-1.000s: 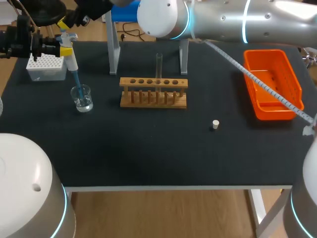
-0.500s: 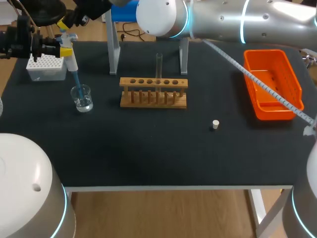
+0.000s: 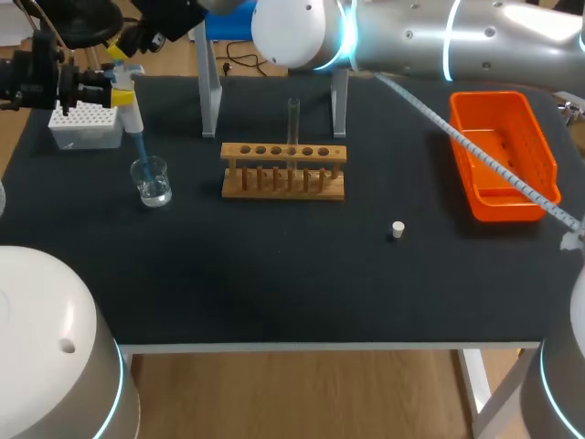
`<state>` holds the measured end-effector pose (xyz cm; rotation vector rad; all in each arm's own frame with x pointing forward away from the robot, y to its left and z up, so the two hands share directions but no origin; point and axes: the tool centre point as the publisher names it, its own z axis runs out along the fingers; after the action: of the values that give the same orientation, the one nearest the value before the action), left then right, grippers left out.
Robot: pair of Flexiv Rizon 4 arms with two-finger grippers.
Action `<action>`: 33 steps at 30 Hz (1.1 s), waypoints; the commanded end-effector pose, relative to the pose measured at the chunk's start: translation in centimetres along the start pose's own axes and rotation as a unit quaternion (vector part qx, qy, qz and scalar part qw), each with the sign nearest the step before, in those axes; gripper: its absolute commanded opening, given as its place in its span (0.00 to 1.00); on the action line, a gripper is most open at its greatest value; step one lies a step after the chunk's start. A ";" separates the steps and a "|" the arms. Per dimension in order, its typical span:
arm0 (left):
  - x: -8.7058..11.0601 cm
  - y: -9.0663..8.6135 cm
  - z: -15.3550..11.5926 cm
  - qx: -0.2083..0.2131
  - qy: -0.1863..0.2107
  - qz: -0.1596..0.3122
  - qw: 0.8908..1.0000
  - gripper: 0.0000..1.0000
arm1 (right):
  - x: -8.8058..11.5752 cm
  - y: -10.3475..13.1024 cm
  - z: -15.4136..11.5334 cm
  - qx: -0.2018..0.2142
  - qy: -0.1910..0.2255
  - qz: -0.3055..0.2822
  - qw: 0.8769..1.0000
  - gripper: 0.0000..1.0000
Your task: Invert the test tube, pick up the pipette, mount the tip to pipette, aspirate from beaker and dispense into the tube, eject the tip, return the pipette, and cap with the stopper.
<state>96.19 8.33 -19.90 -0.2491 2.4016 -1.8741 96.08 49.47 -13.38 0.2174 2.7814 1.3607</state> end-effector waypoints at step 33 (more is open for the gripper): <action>-0.1 -0.3 -0.1 0.001 -0.001 0.001 1.000 0.00 | 0.6 0.6 -1.6 -0.005 -0.007 -0.023 1.000 1.00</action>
<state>96.36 8.32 -19.73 -0.2479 2.3957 -1.8774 95.89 49.57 -12.58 0.1689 2.7537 1.3606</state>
